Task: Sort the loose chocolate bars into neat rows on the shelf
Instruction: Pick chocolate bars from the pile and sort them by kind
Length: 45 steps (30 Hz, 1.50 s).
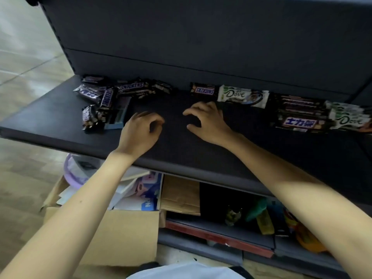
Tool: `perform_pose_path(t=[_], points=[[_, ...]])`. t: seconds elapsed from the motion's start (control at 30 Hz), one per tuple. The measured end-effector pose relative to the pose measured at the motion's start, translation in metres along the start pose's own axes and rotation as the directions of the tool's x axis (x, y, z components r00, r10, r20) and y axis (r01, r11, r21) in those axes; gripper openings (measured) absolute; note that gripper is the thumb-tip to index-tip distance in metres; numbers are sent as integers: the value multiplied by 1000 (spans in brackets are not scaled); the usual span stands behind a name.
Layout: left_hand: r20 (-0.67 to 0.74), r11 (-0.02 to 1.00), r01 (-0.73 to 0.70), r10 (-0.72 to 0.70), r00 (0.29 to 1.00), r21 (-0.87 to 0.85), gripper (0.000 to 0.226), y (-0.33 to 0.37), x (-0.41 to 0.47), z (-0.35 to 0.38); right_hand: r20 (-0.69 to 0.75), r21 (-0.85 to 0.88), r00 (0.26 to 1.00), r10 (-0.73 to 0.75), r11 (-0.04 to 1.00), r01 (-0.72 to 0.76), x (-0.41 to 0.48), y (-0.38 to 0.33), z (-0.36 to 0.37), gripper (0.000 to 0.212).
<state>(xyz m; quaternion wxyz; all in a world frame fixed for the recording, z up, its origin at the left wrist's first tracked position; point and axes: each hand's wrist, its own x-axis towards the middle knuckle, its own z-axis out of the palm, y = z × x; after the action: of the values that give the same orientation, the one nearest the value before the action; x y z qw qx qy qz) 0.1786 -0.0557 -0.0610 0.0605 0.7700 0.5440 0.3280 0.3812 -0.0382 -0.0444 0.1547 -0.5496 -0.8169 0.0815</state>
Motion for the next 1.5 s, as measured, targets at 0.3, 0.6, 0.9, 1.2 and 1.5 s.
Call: perform_pose_path(t=[0.3,0.6,0.9,1.2,1.5], points=[[-36,997,73,-74,997,-26,19,-69,-26,-24,55,139,998,-16,990,8,56,-85,48,32],[-11,979,108,-112,994,-175,14,-70,-28,-35,100,249,995,4,968,-29,107,-123,71,39],[89,936,211,-193,977,-281,16,-74,-25,-45,170,67,979,109,990,-122,146,-166,74,43],[140,911,245,-209,968,-331,15,-76,-26,-49,-39,482,978,202,861,-159,118,-134,63,25],[134,846,213,-168,977,-489,20,-71,-20,-49,392,888,896,208,-339,-310,50,-95,7,29]])
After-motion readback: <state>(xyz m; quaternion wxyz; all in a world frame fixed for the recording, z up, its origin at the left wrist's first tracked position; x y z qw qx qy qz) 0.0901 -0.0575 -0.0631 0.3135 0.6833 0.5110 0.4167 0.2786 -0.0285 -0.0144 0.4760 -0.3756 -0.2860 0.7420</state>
